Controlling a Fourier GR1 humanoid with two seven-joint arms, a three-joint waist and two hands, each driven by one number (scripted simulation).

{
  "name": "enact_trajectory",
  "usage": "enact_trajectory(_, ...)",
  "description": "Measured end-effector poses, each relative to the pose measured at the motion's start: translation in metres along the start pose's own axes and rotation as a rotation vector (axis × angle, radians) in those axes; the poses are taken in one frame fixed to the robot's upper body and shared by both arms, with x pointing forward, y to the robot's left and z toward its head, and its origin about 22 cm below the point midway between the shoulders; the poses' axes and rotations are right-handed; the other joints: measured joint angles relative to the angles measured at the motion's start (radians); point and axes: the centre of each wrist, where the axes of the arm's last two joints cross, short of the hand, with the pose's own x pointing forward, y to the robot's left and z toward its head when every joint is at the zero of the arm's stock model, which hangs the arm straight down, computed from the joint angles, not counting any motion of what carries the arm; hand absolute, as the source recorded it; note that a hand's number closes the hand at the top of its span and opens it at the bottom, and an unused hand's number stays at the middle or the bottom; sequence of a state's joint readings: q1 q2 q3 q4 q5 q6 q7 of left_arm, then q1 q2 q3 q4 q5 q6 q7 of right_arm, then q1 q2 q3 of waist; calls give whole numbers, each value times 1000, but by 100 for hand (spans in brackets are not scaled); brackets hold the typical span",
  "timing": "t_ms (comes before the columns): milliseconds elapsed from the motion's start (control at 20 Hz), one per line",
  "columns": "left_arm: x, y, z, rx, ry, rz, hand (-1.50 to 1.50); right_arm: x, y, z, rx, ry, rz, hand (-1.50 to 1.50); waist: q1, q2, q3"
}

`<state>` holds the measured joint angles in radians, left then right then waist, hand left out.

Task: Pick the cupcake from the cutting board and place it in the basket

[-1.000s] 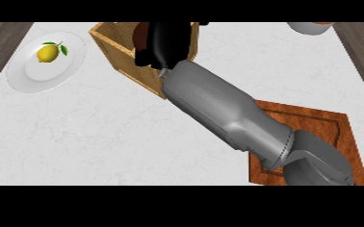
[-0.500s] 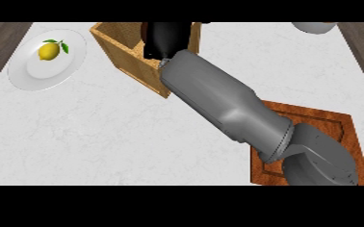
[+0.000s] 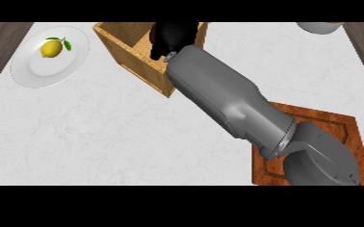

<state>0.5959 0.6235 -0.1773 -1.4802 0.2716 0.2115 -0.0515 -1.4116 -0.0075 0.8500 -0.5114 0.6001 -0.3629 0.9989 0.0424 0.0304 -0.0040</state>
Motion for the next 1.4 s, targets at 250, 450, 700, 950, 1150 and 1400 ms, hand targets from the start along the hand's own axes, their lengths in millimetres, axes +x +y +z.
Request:
enact_trajectory(250, 1, -1, -1, 2, 2, -3, 0, -2, 3, -2, 30, 16, 35, 150, 2, 4, 2)
enact_trajectory(450, 2, -1, -2, 2, 1, -3, 0, -4, 6, -4, 51, 28, 64, 150, 4, 5, 1)
enact_trajectory(700, 2, -1, -2, 6, 2, -1, 0, -6, 8, -6, 70, 39, 103, 150, 5, 4, 1)
enact_trajectory(950, 3, -1, -3, 3, -3, -11, 0, -10, 13, -6, 95, 51, 136, 150, 8, 6, 1)
enact_trajectory(1150, 4, -1, -4, -1, -4, -9, 0, -14, 18, -6, 130, 64, 149, 150, 11, 9, 1)
enact_trajectory(1400, 4, -1, -5, -2, 3, -6, 0, -17, 22, -6, 176, 75, 153, 150, 9, 7, 2)
